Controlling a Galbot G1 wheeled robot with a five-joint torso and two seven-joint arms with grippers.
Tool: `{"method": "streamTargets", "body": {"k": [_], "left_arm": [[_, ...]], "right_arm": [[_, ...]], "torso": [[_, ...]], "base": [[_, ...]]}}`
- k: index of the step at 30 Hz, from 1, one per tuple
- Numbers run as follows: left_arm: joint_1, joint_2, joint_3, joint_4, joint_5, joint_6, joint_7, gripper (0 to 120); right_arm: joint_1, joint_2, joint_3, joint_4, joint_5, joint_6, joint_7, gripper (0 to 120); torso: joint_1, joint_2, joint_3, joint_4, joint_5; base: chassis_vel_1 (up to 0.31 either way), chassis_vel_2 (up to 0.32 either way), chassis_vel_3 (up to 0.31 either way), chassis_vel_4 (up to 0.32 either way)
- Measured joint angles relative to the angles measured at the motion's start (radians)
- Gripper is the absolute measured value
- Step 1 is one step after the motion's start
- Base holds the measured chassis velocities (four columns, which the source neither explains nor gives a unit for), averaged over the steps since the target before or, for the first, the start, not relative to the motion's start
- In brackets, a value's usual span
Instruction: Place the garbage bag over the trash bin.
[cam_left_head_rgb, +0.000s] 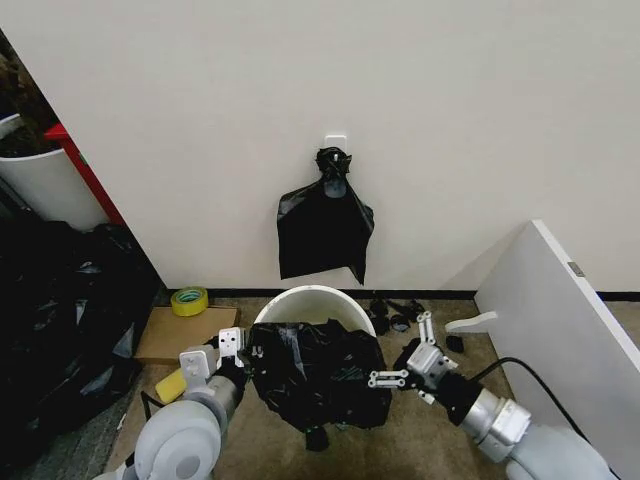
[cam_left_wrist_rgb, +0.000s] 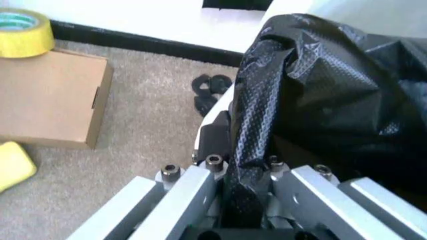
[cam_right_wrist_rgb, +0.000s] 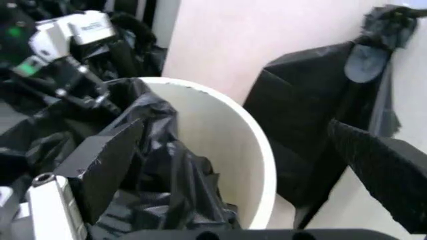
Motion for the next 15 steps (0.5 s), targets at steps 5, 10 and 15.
{"method": "streamTargets", "body": {"k": [5,10,15], "left_arm": [[-0.019,0.003,0.005,0.02,0.002,0.004,0.0,0],[-0.033,0.013,0.008,0.035,-0.001,0.015,0.0,0],[-0.033,0.014,0.012,0.035,-0.003,0.021,0.0,0]], "right_arm": [[-0.006,-0.048,0.001,0.012,-0.021,0.017,-0.041,100],[0.0,-0.08,-0.003,0.002,-0.142,0.068,-0.108,100],[0.022,-0.08,-0.017,-0.022,-0.216,0.095,-0.129,100]], "torso": [[0.0,0.0,0.0,-0.0002,-0.0003],[0.0,0.0,0.0,-0.0002,-0.0001],[0.0,0.0,0.0,-0.0001,-0.0001]], "base": [[0.0,0.0,0.0,0.0],[0.0,0.0,0.0,0.0],[0.0,0.0,0.0,0.0]]}}
